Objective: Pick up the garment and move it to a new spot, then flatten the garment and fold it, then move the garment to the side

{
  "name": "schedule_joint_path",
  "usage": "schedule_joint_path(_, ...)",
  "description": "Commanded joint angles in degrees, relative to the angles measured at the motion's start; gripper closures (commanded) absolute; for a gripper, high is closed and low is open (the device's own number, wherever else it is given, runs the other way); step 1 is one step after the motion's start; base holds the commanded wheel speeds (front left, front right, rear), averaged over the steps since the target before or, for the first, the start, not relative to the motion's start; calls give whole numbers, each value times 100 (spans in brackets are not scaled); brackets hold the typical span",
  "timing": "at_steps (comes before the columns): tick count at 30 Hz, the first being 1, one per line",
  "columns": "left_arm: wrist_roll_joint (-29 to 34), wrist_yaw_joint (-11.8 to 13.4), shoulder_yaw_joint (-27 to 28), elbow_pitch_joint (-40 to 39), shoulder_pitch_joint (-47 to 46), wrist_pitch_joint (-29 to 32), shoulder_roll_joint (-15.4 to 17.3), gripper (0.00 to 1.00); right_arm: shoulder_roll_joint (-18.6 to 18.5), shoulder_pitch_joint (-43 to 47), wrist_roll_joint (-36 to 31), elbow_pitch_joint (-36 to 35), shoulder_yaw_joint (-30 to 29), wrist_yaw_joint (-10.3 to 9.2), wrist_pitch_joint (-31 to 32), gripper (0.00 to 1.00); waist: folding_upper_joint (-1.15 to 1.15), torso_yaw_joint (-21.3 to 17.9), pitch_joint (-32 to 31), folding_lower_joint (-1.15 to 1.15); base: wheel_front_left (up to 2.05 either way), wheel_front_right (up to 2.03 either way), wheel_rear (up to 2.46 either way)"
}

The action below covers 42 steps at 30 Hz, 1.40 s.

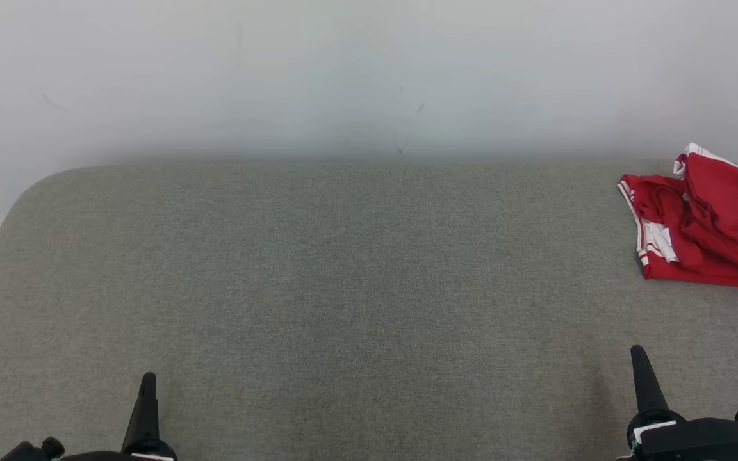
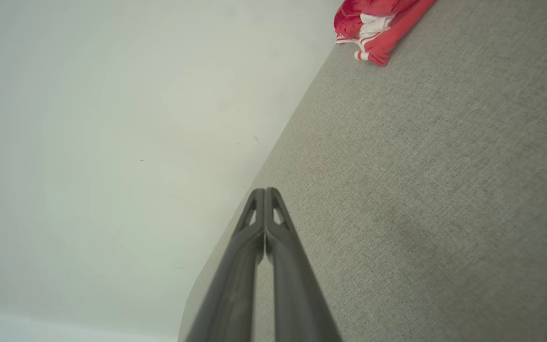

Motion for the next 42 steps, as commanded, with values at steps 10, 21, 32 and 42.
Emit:
schedule_joint_path(10,-695,6,97,-17,-190,187,-21,100,19,-176,678,-14,-78,-8,189,100,-1,-24,4,0,0,0,0)
schedule_joint_path(21,-1200,7,154,0,-238,326,-39,100,33,-238,1170,10,-125,-9,322,100,-1,-46,8,0,0,0,0)
schedule_joint_path(32,-1732,8,214,18,-281,471,-58,100,47,-306,1685,30,-170,-10,460,100,-1,-71,12,0,0,0,0)
schedule_joint_path(42,-2154,9,260,33,-328,590,-76,100,57,-364,2115,51,-208,-12,584,100,-1,-93,16,0,0,0,0)
